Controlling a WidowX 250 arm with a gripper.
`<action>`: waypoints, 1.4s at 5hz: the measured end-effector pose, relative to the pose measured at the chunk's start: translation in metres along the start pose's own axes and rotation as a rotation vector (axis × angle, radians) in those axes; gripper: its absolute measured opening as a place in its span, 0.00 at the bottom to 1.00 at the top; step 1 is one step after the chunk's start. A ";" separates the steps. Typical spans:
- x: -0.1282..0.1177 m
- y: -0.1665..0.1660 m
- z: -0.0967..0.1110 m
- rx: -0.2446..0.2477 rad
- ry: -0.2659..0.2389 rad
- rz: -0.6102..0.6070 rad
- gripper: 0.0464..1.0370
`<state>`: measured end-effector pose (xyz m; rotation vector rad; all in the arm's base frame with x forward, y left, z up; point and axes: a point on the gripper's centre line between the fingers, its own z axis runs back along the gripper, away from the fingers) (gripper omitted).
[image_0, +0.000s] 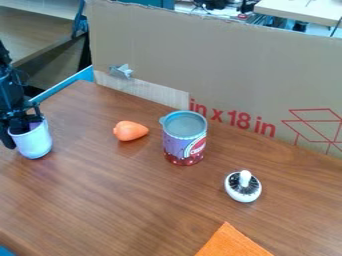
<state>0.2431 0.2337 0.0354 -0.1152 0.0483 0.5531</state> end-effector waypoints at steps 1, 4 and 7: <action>-0.001 -0.005 0.020 0.003 -0.032 -0.009 0.57; -0.063 -0.078 0.078 0.173 0.025 -0.251 0.97; -0.129 -0.204 0.063 0.126 0.157 -0.584 0.96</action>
